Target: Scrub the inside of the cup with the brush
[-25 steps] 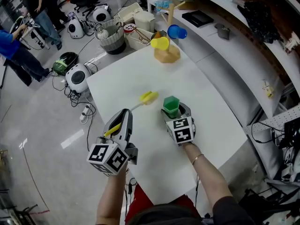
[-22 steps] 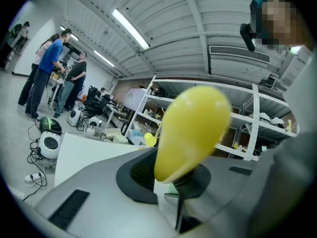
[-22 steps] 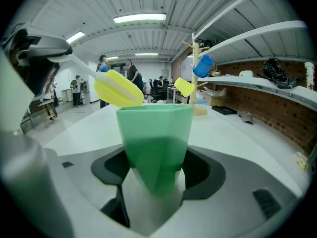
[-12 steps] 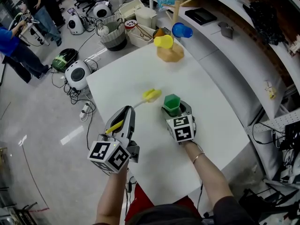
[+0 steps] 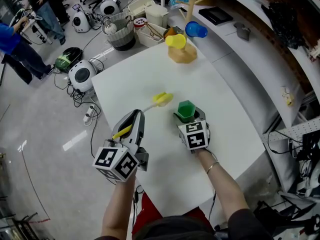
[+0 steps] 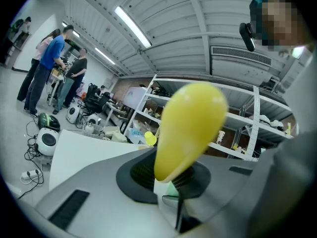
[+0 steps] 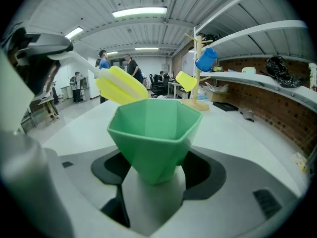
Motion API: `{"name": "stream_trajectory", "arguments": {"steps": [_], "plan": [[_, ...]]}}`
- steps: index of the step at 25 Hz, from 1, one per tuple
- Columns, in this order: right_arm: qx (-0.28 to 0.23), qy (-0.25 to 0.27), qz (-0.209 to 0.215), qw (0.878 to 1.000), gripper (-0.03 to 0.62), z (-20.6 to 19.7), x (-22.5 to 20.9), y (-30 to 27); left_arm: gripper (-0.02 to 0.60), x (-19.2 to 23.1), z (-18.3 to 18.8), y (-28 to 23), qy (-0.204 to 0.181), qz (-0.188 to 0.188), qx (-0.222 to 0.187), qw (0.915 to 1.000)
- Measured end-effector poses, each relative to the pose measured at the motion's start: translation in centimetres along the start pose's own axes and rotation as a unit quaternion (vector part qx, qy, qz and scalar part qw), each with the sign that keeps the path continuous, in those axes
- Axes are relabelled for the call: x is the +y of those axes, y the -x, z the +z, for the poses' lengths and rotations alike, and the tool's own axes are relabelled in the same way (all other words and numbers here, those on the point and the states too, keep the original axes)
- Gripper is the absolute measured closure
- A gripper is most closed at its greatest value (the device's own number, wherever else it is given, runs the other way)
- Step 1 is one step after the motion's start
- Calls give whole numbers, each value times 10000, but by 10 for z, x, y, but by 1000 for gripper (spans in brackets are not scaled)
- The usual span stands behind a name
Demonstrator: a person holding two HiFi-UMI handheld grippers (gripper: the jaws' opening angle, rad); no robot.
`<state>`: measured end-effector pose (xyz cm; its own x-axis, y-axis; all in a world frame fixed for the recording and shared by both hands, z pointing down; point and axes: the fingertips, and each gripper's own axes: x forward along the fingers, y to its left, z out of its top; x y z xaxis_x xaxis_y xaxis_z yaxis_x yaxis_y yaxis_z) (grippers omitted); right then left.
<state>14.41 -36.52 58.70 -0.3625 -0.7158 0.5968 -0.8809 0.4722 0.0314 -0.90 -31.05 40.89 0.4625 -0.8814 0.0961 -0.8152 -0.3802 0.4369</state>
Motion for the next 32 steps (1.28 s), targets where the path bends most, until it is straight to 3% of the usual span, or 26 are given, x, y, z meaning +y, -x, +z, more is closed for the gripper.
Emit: {"name": "stream_trajectory", "arguments": {"steps": [19,32], "plan": [[-19,-239,93,9997,276,0,-2,18,543,-7,6,18,-35,38,-97,9999],[-209,-575,-172,9980,278,-7,20,86,543,-17,19,50,-77,-200,-179,9996]]}}
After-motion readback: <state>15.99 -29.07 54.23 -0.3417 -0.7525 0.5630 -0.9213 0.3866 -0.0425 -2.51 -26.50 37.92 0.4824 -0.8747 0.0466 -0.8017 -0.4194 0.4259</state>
